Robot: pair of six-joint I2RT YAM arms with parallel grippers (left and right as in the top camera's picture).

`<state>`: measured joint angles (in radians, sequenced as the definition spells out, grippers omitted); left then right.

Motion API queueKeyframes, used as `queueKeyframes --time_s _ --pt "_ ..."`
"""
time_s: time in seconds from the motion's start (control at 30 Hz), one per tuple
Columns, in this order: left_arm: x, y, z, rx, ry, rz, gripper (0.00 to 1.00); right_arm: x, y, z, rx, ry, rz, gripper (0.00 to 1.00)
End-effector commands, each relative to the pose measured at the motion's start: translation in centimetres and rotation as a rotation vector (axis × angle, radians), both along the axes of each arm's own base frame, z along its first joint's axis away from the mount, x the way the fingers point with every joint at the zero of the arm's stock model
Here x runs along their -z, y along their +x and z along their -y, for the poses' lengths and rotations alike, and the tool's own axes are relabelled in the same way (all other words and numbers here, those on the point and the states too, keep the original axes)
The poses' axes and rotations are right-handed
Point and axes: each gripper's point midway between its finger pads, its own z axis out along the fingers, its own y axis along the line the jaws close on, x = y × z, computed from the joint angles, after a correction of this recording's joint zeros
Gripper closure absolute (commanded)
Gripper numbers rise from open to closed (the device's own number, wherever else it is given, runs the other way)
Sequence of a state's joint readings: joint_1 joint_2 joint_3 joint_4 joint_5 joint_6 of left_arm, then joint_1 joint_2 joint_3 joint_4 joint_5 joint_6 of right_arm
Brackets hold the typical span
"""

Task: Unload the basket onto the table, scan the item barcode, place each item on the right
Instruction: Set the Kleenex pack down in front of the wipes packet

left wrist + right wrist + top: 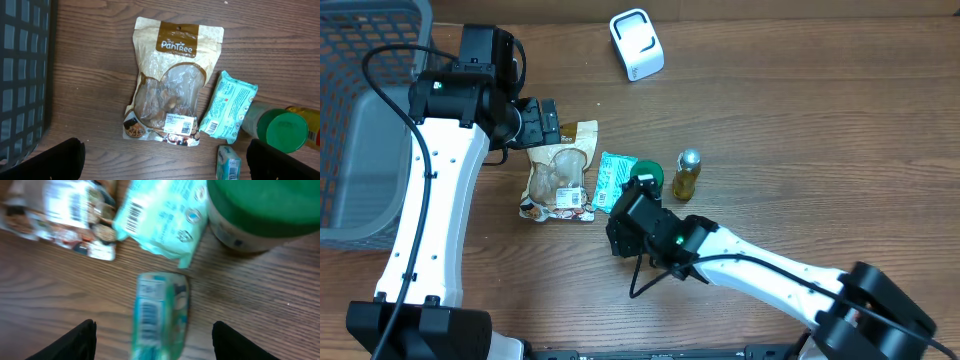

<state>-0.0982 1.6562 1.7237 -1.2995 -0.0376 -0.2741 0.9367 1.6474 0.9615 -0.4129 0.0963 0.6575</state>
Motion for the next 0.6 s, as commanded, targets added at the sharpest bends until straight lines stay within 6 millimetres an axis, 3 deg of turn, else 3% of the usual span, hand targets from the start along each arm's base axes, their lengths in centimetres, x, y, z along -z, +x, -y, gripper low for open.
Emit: queueKeyframes --time_s 0.0,0.3,0.47,0.57 --pt "0.3 0.1 0.1 0.010 -0.001 -0.008 0.00 1.5 0.4 -0.5 -0.002 -0.030 -0.004 0.28" --pt "0.3 0.1 0.1 0.010 -0.001 -0.008 0.00 3.5 -0.2 -0.5 -0.015 -0.056 -0.051 0.32" --pt "0.3 0.1 0.1 0.010 -0.001 -0.008 0.01 3.7 -0.4 -0.2 -0.015 -0.070 -0.060 0.48" --pt "0.3 0.1 0.1 0.010 -0.001 -0.008 0.00 3.7 -0.4 -0.2 -0.015 -0.069 -0.060 0.64"
